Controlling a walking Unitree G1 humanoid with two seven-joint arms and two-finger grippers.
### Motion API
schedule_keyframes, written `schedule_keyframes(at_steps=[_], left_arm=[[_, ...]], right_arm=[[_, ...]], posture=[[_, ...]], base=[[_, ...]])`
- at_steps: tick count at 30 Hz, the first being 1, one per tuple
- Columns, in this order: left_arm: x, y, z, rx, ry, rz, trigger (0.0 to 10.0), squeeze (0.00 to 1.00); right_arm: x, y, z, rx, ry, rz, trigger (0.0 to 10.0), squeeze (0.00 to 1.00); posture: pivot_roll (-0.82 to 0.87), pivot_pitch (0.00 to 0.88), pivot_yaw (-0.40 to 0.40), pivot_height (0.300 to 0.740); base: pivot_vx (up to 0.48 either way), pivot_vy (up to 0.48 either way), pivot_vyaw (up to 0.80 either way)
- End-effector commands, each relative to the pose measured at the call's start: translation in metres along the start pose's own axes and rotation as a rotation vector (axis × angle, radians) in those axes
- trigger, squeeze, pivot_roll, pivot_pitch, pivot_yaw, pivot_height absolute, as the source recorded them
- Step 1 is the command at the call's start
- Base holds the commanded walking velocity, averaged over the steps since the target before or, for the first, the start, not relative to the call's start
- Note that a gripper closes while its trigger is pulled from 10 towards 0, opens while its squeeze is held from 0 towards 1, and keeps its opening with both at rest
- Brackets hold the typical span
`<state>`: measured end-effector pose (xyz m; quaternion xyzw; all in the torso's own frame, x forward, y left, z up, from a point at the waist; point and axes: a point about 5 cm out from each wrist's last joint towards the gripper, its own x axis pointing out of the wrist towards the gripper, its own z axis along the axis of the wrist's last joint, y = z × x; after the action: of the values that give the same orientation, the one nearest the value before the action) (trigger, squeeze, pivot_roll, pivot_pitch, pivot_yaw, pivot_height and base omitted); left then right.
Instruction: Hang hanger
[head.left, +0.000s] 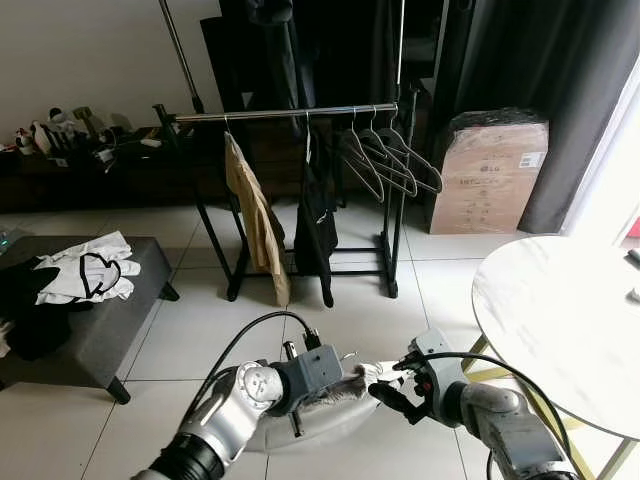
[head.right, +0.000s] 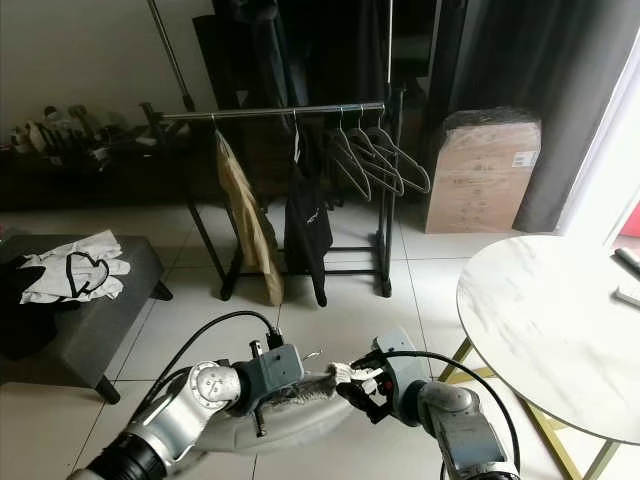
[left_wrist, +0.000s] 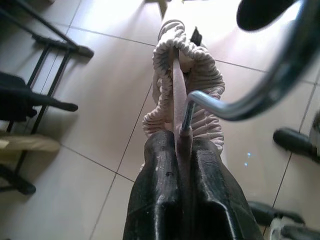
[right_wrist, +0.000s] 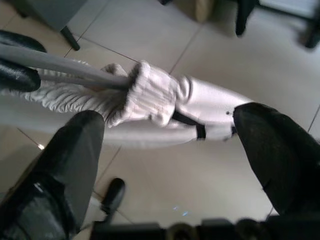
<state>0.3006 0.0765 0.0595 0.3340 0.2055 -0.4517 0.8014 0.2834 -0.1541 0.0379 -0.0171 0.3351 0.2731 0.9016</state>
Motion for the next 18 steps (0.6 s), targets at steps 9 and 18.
schedule_keyframes(at_steps=[9,18], left_arm=[[0.008,-0.001,0.017,-0.089,-0.027,0.074,10.0,0.00],[0.013,-0.006,0.026,-0.099,-0.043,0.074,10.0,0.00]], right_arm=[[0.009,0.000,0.001,0.180,0.020,-0.095,10.0,0.00],[0.017,-0.001,-0.003,0.237,0.068,-0.161,10.0,0.00]], posture=[[-0.09,0.003,0.064,0.740],[-0.08,0.000,0.060,0.740]], base=[[0.000,0.000,0.00],[0.000,0.000,0.00]])
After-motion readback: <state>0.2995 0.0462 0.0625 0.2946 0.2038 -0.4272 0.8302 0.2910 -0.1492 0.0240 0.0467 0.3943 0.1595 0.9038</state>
